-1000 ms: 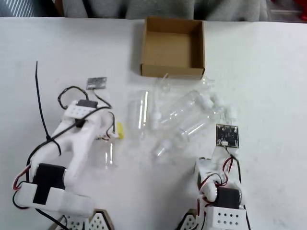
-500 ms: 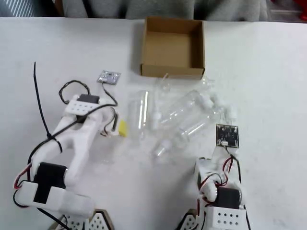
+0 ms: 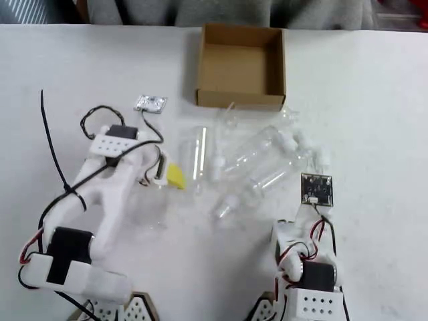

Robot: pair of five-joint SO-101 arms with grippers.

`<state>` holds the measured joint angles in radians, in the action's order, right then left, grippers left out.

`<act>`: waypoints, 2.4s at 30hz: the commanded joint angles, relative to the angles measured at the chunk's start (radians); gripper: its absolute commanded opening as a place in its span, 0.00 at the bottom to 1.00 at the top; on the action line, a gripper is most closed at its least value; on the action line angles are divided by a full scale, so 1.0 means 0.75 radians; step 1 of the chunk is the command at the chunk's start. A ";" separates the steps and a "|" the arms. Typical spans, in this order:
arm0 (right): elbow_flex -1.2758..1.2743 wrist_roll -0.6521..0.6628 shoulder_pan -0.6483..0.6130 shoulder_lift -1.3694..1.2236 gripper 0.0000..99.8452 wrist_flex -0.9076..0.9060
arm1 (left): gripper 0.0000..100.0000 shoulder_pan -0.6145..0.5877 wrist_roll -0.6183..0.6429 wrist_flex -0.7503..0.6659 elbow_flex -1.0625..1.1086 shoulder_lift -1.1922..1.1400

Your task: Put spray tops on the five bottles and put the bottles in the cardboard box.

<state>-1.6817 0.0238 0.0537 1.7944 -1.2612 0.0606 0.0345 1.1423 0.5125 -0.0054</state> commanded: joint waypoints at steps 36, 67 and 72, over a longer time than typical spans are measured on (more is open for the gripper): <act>0.057 -0.008 -0.026 0.013 0.02 0.087 | 0.07 -0.204 -0.002 -0.143 -0.166 -0.277; 0.687 1.123 -0.251 -0.541 0.02 0.224 | 0.06 -0.271 -0.147 -0.145 -0.153 -0.273; 0.994 1.254 -0.259 -0.989 0.02 0.021 | 0.06 -0.267 -0.207 -0.143 -0.151 -0.271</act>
<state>-1.1385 0.8753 -0.1274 1.3034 -1.1308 -0.1557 -0.0713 1.0518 0.3943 -0.2294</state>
